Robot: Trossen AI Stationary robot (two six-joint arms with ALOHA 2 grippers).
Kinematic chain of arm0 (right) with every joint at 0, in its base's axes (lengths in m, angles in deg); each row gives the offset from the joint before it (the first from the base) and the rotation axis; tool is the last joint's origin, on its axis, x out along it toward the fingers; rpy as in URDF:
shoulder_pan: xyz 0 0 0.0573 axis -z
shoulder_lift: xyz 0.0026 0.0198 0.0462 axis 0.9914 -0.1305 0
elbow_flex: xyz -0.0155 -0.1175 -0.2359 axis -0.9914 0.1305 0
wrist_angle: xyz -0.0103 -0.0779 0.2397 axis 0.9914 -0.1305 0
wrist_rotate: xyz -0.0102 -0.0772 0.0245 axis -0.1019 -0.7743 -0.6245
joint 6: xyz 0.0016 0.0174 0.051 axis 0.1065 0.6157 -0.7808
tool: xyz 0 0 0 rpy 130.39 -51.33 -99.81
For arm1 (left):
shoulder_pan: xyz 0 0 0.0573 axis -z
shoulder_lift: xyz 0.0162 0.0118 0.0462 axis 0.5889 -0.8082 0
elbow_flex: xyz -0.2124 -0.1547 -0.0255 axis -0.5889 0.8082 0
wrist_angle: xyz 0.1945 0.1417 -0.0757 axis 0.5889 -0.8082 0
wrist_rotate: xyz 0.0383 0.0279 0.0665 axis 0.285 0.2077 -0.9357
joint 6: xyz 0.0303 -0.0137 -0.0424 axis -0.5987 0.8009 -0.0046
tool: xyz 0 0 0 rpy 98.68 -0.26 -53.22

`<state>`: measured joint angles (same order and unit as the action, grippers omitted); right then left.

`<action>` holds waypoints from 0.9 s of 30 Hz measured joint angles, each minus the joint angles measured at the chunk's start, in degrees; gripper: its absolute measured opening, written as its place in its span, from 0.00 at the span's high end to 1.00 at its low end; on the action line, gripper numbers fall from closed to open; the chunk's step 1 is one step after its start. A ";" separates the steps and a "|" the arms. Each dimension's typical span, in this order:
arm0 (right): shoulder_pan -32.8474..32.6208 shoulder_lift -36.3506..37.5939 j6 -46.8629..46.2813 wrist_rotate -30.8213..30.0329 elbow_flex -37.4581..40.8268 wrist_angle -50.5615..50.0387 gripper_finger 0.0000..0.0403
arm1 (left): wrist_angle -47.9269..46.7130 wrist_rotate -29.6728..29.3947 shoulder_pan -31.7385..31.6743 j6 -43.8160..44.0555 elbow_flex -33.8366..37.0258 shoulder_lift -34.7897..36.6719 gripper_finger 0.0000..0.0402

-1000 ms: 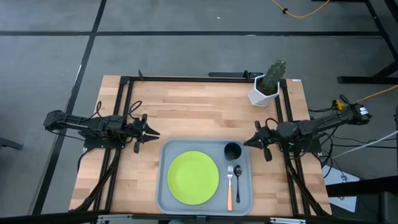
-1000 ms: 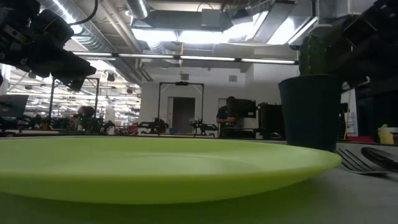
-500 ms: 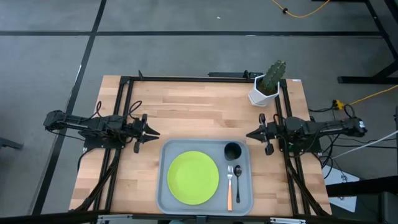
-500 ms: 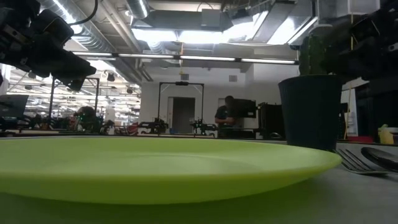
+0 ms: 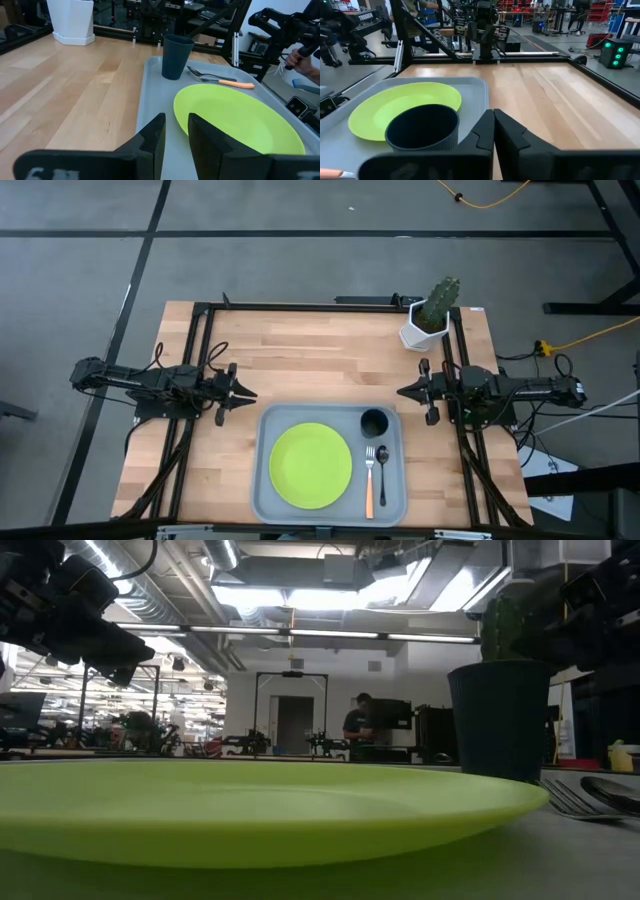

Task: Pick and place plate/cup/fork/spoon on tray
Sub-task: Return to Home Position

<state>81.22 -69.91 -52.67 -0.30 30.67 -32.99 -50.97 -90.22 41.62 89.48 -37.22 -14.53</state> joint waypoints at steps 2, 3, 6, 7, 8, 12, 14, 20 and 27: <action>0.00 -0.02 -0.20 0.00 0.00 0.00 0.97 | 0.00 0.00 0.00 0.00 0.01 0.01 0.81; 0.00 0.00 -1.12 0.00 0.00 0.00 0.97 | 0.00 0.00 -0.02 0.00 0.00 0.00 0.81; 0.00 0.00 -4.25 -0.08 0.00 0.00 0.97 | 0.00 0.00 -0.01 0.02 0.01 -0.01 0.81; 0.00 0.00 -4.63 -0.03 0.00 0.00 0.97 | 0.00 0.00 0.00 0.00 0.01 0.01 0.81; 0.00 0.00 -4.70 -0.02 0.00 0.00 0.97 | 0.00 0.00 -0.02 0.00 0.00 0.01 0.81; 0.00 0.00 -4.19 -0.02 0.00 0.00 0.97 | 0.00 0.00 -0.02 0.00 0.01 -0.01 0.81; 0.00 0.00 -4.52 -0.03 0.00 0.02 0.97 | 0.00 0.00 -0.01 0.01 -0.01 0.00 0.81; 0.00 0.00 -4.43 -0.02 0.00 0.02 0.97 | -0.01 0.00 -0.02 0.00 0.01 0.01 0.81; 0.00 -0.02 -4.37 -0.03 0.00 0.04 0.97 | -0.04 -0.47 0.00 2.93 0.00 8.75 0.81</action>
<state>81.22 -69.94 -57.04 -0.33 30.67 -32.95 -51.02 -90.70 41.62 92.41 -37.22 -5.79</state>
